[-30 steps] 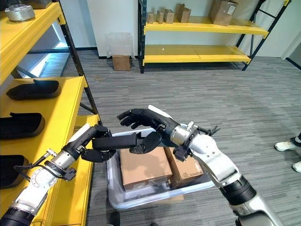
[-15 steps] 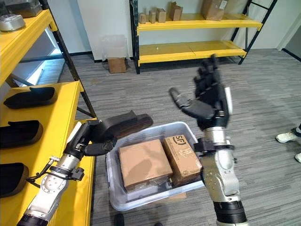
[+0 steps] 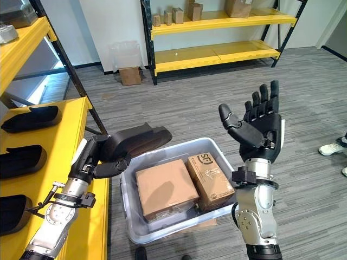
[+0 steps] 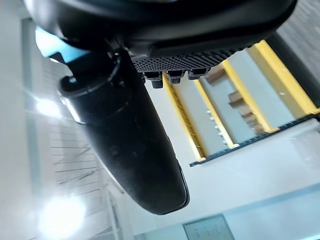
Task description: Move parts from the plastic box to the shelf.
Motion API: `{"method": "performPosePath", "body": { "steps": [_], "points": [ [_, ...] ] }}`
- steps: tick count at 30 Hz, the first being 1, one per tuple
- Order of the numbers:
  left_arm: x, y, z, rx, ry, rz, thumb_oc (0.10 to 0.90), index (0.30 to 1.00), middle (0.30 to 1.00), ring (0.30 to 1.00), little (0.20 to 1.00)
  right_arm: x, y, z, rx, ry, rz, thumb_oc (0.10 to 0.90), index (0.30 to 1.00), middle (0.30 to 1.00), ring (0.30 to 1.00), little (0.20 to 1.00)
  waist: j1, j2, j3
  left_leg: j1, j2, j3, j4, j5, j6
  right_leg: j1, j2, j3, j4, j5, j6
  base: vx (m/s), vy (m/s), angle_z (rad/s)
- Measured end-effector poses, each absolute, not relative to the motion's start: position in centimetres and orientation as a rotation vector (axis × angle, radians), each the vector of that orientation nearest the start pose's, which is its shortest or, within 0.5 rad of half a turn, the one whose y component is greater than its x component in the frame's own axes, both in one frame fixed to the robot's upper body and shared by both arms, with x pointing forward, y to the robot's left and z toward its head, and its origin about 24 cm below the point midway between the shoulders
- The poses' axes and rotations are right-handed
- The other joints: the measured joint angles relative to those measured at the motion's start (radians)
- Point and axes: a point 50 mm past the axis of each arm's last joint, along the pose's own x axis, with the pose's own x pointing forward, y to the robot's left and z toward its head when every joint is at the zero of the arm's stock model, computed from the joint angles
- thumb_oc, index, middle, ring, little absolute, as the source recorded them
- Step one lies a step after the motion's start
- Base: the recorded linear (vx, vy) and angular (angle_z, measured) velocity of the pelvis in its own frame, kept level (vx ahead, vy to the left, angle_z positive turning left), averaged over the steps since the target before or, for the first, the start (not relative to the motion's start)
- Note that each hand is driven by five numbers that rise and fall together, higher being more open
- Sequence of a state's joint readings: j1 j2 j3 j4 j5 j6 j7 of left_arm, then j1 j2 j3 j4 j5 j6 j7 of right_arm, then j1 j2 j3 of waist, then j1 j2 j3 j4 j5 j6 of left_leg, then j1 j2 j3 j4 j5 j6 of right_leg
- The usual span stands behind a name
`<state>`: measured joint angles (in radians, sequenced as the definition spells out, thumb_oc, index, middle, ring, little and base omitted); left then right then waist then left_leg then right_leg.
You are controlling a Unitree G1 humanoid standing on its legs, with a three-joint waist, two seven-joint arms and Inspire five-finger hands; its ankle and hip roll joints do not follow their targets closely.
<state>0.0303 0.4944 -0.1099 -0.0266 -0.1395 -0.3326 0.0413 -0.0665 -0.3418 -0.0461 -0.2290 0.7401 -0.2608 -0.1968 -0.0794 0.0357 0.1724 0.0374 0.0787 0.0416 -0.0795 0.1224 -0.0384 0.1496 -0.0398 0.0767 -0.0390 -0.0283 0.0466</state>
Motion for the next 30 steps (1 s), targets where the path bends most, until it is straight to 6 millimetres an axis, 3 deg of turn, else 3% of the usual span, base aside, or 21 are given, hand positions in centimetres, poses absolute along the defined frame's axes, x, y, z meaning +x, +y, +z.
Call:
{"method": "performPosePath", "body": {
  "steps": [3,7,10,17,18,19,21,22,23,24,25,26,27,28,29,30],
  "points": [
    [24.1,20.4,9.1,0.358,-0.334,-0.119,0.400,0.300,0.300,0.300,0.300,25.2,-21.3,14.0,0.346,-0.470,-0.098,0.900,1.000,1.000,1.000,1.000,0.004,0.006,0.000,-0.002,-0.002,-0.010,0.000,0.001,-0.001,0.003,0.000,-0.006,-0.002,0.000,0.000,-0.03,-0.094,0.07],
    [24.0,20.9,10.1,0.384,-0.377,-0.087,0.400,0.300,0.300,0.300,0.300,25.6,-20.4,13.1,0.060,-0.420,-0.051,0.900,1.000,1.000,1.000,1.000,0.009,0.009,0.001,-0.003,-0.004,-0.028,0.001,0.003,-0.003,0.012,0.001,-0.023,-0.005,-0.004,-0.001,-0.04,-0.092,0.11],
    [24.0,21.2,10.9,0.395,-0.408,-0.069,0.400,0.300,0.300,0.300,0.300,25.7,-19.6,12.6,-0.028,-0.390,-0.011,0.900,1.000,1.000,1.000,1.000,0.013,0.020,0.003,-0.013,-0.006,-0.053,0.001,0.009,-0.006,0.011,0.002,-0.045,0.006,-0.013,-0.002,-0.02,-0.101,0.24],
    [23.3,20.2,13.2,0.384,-0.546,-0.100,0.400,0.300,0.300,0.300,0.300,26.2,-18.3,11.9,-0.142,-0.366,0.002,0.900,1.000,1.000,1.000,1.000,0.094,0.089,0.042,-0.047,-0.007,-0.123,0.001,0.034,-0.016,-0.038,0.012,-0.116,0.113,-0.069,-0.013,-0.07,-0.033,0.32],
    [23.3,20.0,13.4,0.377,-0.560,-0.113,0.400,0.300,0.300,0.300,0.300,26.1,-18.5,11.7,-0.140,-0.358,-0.011,0.900,1.000,1.000,1.000,1.000,0.093,0.093,0.044,-0.066,-0.010,-0.101,-0.004,0.032,-0.028,-0.035,0.006,-0.144,0.116,-0.068,-0.019,-0.23,0.008,1.28],
    [23.8,19.2,14.0,0.382,-0.593,-0.163,0.400,0.300,0.300,0.300,0.300,25.6,-19.0,11.1,-0.125,-0.338,-0.069,0.900,1.000,1.000,1.000,1.000,0.038,0.082,0.054,-0.082,0.009,0.070,-0.004,-0.018,0.012,0.008,-0.015,-0.246,0.089,-0.068,-0.020,-0.11,0.013,1.61],
    [23.9,18.3,14.6,0.384,-0.638,-0.222,0.400,0.300,0.300,0.300,0.300,25.6,-19.4,10.5,-0.135,-0.296,-0.115,0.900,1.000,1.000,1.000,1.000,0.026,0.059,0.069,-0.091,0.006,0.212,0.033,-0.103,0.093,-0.006,-0.066,-0.293,0.128,-0.082,-0.018,-0.16,0.070,1.29],
    [23.7,18.0,14.8,0.384,-0.657,-0.240,0.400,0.300,0.300,0.300,0.300,25.6,-19.5,10.4,-0.137,-0.291,-0.122,0.900,1.000,1.000,1.000,1.000,0.029,0.061,0.069,-0.093,0.007,0.231,0.082,-0.099,0.099,-0.002,-0.078,-0.306,0.129,-0.095,-0.002,-0.16,0.118,0.62],
    [23.6,17.7,14.9,0.378,-0.669,-0.252,0.400,0.300,0.300,0.300,0.300,25.6,-19.6,10.5,-0.141,-0.293,-0.122,0.900,1.000,1.000,1.000,1.000,0.023,0.082,0.065,-0.088,0.014,0.232,0.109,-0.054,0.101,0.002,-0.074,-0.322,0.144,-0.112,0.007,-0.17,0.131,0.70],
    [23.7,17.0,15.2,0.371,-0.685,-0.280,0.400,0.300,0.300,0.300,0.300,25.6,-19.6,10.4,-0.135,-0.292,-0.134,0.900,1.000,1.000,1.000,1.000,0.009,0.090,0.067,-0.090,-0.002,0.217,0.106,0.001,0.063,-0.014,-0.087,-0.341,0.210,-0.145,0.013,-0.16,0.121,0.65],
    [23.6,16.7,15.2,0.364,-0.692,-0.289,0.400,0.300,0.300,0.300,0.300,25.7,-19.6,10.5,-0.134,-0.294,-0.131,0.900,1.000,1.000,1.000,1.000,0.009,0.091,0.066,-0.091,-0.012,0.216,0.101,0.012,0.074,-0.040,-0.100,-0.339,0.258,-0.157,0.009,-0.10,0.139,0.60],
    [23.6,16.3,15.6,0.359,-0.710,-0.304,0.400,0.300,0.300,0.300,0.300,25.9,-19.3,10.6,-0.133,-0.300,-0.121,0.900,1.000,1.000,1.000,1.000,0.004,0.099,0.067,-0.092,-0.015,0.185,0.074,0.038,0.066,-0.106,-0.106,-0.330,0.353,-0.197,-0.020,-0.08,0.135,0.54],
    [23.6,16.1,16.3,0.371,-0.740,-0.317,0.400,0.300,0.300,0.300,0.300,26.3,-18.8,10.7,-0.128,-0.305,-0.102,0.900,1.000,1.000,1.000,1.000,0.006,0.081,0.064,-0.109,-0.035,0.162,0.035,0.070,0.028,-0.148,-0.075,-0.307,0.319,-0.197,-0.043,-0.08,0.143,0.72],
    [23.6,16.0,16.4,0.365,-0.747,-0.320,0.400,0.300,0.300,0.300,0.300,26.5,-18.8,10.8,-0.130,-0.304,-0.091,0.900,1.000,1.000,1.000,1.000,-0.006,0.085,0.060,-0.108,-0.037,0.147,-0.003,0.083,-0.014,-0.141,-0.089,-0.330,0.305,-0.185,-0.037,-0.09,0.088,0.68],
    [23.8,15.8,16.8,0.381,-0.765,-0.335,0.400,0.300,0.300,0.300,0.300,26.6,-18.5,10.7,-0.121,-0.301,-0.080,0.900,1.000,1.000,1.000,1.000,0.004,0.062,0.073,-0.119,-0.025,0.210,0.092,-0.012,0.028,-0.143,-0.116,-0.348,0.290,-0.157,-0.031,-0.14,0.154,0.42],
    [23.8,16.0,16.8,0.403,-0.759,-0.343,0.400,0.300,0.300,0.300,0.300,26.6,-18.1,10.3,-0.093,-0.273,-0.061,0.900,1.000,1.000,1.000,1.000,0.005,0.026,0.072,-0.101,-0.003,0.281,0.237,-0.097,0.045,-0.132,-0.151,-0.347,0.282,-0.143,-0.025,-0.11,0.139,0.27]
  ]
}}
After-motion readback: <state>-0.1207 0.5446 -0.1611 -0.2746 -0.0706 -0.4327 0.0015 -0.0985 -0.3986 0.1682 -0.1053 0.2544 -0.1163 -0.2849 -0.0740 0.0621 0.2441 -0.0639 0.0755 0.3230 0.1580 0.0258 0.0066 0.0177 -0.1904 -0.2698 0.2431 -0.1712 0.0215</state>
